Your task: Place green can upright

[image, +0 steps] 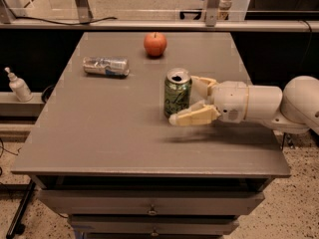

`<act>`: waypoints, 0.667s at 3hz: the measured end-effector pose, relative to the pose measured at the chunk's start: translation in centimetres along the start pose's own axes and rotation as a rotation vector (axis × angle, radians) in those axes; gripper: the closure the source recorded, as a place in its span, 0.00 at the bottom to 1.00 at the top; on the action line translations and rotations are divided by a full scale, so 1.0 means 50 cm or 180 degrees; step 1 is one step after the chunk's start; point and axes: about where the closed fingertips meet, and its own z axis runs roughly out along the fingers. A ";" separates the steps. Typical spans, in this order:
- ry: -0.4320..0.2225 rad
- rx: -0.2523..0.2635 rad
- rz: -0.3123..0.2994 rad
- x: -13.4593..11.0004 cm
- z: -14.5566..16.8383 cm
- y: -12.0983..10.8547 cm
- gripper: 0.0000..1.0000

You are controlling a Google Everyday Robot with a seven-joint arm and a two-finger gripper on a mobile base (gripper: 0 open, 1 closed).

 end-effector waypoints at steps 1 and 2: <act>0.0125 0.0077 0.0047 0.031 -0.039 0.002 0.00; 0.0329 0.0236 -0.0002 0.038 -0.114 -0.017 0.00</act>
Offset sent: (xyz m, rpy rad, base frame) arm -0.0087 -0.1161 -0.0052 -0.1850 0.0098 -0.1487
